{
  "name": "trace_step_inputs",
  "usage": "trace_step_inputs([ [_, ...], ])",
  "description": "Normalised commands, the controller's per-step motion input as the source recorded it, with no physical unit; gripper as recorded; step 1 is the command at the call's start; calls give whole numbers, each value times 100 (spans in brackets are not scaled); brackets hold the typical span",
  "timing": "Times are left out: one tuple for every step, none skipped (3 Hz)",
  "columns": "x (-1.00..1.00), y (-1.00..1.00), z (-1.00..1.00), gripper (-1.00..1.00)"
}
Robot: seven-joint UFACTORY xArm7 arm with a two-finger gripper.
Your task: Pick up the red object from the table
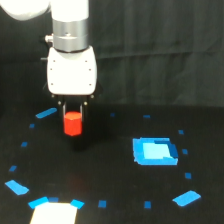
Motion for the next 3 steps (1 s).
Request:
trace_step_inputs([
  [-31, 63, 100, -23],
  [-4, 40, 95, -62],
  [-33, 50, 100, -40],
])
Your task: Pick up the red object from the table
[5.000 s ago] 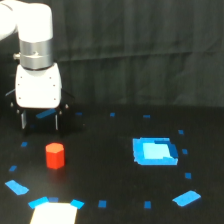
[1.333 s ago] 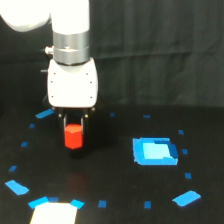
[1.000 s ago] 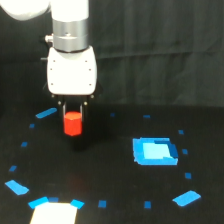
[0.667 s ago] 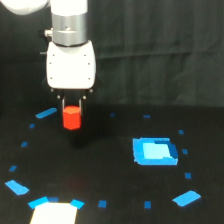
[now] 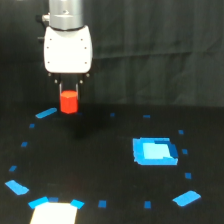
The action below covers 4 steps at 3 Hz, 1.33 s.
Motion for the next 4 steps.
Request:
trace_step_inputs([
  [-23, -8, 100, -100],
  [-23, 62, 35, -100],
  [-32, 58, 83, -100],
  [-34, 48, 95, -100],
])
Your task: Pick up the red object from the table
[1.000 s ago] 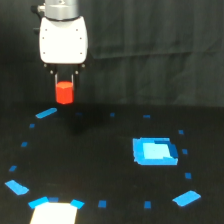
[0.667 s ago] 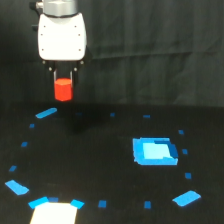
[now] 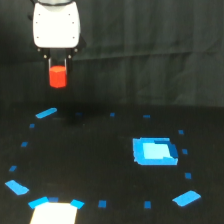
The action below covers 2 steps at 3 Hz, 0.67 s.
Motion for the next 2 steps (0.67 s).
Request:
trace_step_inputs([
  [33, -6, 86, -100],
  [21, -1, 6, -100],
])
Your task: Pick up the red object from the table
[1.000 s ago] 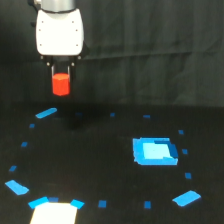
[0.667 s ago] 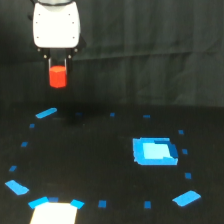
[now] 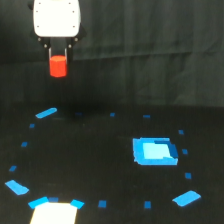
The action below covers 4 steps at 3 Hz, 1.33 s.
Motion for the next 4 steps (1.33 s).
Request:
trace_step_inputs([
  [6, -13, 23, -100],
  [-3, -5, 9, -96],
  [24, 14, 30, -100],
  [1, -14, 8, -99],
])
